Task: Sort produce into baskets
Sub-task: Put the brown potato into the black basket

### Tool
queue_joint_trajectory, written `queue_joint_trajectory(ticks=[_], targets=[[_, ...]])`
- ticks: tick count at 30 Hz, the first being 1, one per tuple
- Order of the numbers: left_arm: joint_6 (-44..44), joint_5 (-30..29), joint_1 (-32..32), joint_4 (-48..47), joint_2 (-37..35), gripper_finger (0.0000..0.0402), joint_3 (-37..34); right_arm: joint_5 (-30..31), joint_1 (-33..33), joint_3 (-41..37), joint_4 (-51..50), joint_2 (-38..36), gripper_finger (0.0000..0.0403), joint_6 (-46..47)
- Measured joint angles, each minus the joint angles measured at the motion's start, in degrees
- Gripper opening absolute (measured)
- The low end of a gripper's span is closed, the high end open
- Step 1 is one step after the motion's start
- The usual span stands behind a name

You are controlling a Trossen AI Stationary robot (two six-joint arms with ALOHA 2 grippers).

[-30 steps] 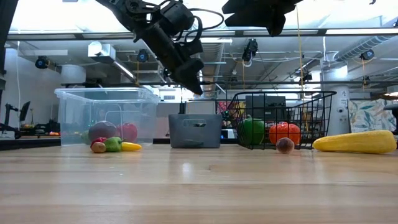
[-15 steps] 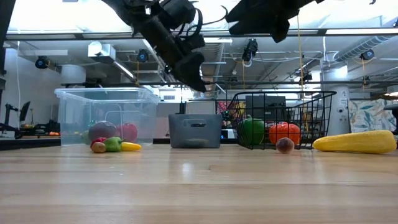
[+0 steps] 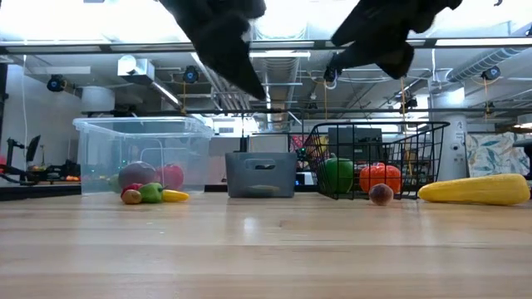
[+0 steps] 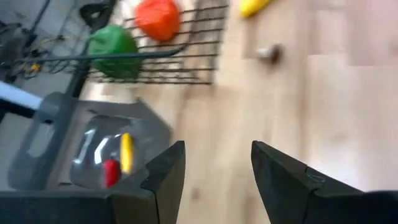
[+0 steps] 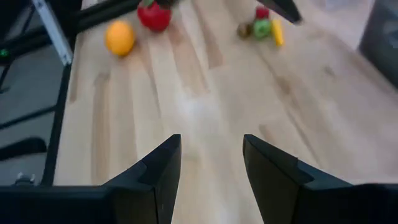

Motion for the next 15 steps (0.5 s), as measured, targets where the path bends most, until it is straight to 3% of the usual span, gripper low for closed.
queue_joint_trajectory(ticks=[4,15], targets=[[-3.09,-0.31,-5.76,-1.63,-1.46,0.0167,0.00,-1.23,1.64,0.79,-3.85,0.00,0.0164,3.07],[-10.79,-9.92,-20.93,-4.53,-5.47,0.0167,0.00,-1.08,5.17,17.00,-34.69,4.51,0.0164,10.52]])
